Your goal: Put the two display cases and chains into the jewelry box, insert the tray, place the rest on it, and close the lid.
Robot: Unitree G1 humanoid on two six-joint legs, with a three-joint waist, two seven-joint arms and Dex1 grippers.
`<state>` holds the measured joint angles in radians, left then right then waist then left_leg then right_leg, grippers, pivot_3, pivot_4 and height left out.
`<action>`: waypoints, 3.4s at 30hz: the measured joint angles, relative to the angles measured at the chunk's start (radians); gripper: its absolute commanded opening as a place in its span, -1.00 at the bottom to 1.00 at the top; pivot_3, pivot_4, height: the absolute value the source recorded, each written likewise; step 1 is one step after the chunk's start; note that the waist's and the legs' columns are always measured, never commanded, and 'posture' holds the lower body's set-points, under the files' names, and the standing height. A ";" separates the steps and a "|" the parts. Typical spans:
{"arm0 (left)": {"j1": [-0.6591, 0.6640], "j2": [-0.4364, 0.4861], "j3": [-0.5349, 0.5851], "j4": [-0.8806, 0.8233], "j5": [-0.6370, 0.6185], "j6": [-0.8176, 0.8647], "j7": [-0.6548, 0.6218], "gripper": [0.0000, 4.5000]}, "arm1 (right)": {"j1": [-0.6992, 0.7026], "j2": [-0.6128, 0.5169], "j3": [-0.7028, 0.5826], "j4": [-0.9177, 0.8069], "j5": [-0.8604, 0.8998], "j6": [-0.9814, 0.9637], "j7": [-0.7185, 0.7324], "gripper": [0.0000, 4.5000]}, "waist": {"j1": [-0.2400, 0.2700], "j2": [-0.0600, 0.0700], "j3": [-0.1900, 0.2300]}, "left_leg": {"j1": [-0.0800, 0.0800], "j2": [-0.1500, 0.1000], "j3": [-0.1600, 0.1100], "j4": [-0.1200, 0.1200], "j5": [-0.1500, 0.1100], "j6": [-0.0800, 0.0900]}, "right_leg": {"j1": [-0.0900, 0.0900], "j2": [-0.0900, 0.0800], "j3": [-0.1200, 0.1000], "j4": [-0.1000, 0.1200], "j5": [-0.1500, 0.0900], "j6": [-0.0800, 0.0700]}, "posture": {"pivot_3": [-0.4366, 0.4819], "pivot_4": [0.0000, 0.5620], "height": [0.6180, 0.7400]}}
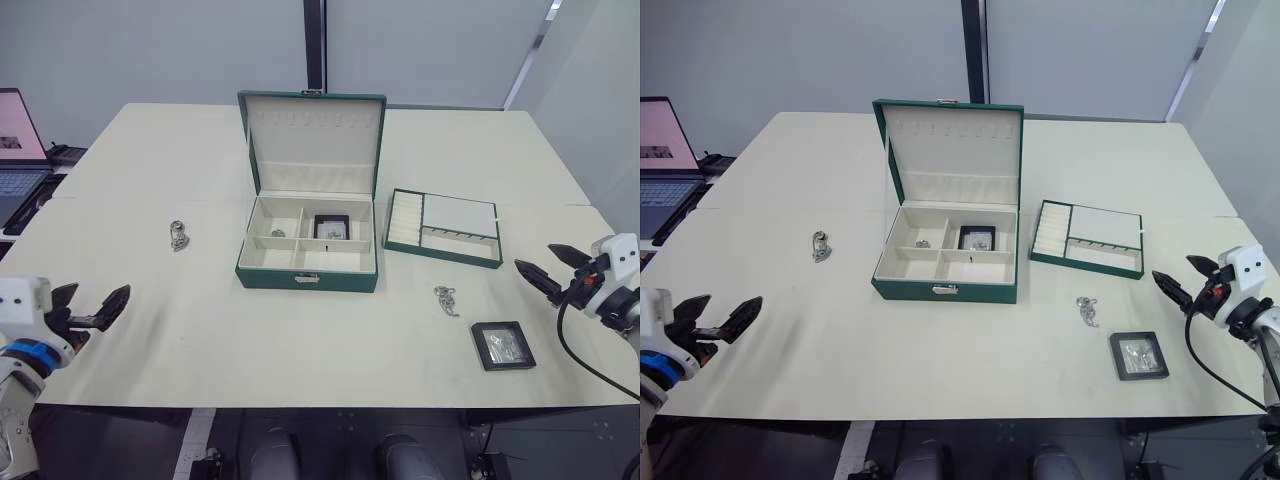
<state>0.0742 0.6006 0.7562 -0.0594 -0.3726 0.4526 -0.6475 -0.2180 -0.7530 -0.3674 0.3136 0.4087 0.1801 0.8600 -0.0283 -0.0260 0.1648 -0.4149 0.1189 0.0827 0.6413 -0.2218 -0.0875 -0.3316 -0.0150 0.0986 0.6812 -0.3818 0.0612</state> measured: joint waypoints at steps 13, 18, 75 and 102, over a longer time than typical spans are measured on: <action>-0.022 -0.009 -0.047 0.000 -0.025 -0.049 0.077 0.98 | -0.004 0.032 0.000 0.024 -0.004 -0.036 -0.017 1.00 | -0.001 0.000 -0.001 | 0.000 0.000 0.000 0.000 0.000 0.000 | 0.000 0.000 0.000 0.000 0.000 0.000 | -0.05 -0.47 1.00; -0.051 0.008 -0.057 0.000 -0.026 -0.049 0.095 0.98 | 0.006 0.032 0.001 0.012 -0.002 -0.028 -0.006 1.00 | -0.001 0.000 -0.001 | 0.000 0.000 0.000 0.000 0.000 0.000 | 0.000 0.000 0.000 0.000 0.000 0.000 | -0.05 -0.47 1.00; -0.767 -0.136 -0.397 0.807 0.184 -0.178 0.526 0.98 | -0.629 0.318 0.554 -0.463 0.074 0.509 -0.033 1.00 | 0.001 -0.001 -0.005 | 0.000 0.000 0.000 0.002 0.000 0.000 | -0.002 0.000 -0.001 0.001 0.000 0.000 | -0.05 -0.47 1.00; -0.735 -0.151 -0.386 0.754 0.174 -0.109 0.551 -0.83 | -0.629 0.295 0.546 -0.464 0.063 0.504 -0.010 1.00 | 0.008 0.006 -0.010 | 0.000 -0.001 0.001 0.002 0.000 0.000 | -0.002 -0.001 -0.001 0.001 0.000 0.000 | -0.05 -0.47 1.00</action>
<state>-0.6611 0.4493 0.3706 0.6950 -0.1986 0.3433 -0.0964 -0.8471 -0.4577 0.1789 -0.1503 0.4716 0.6845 0.8503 -0.0207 -0.0204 0.1552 -0.4151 0.1179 0.0832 0.6432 -0.2216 -0.0879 -0.3332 -0.0163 0.0974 0.6820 -0.3818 0.0613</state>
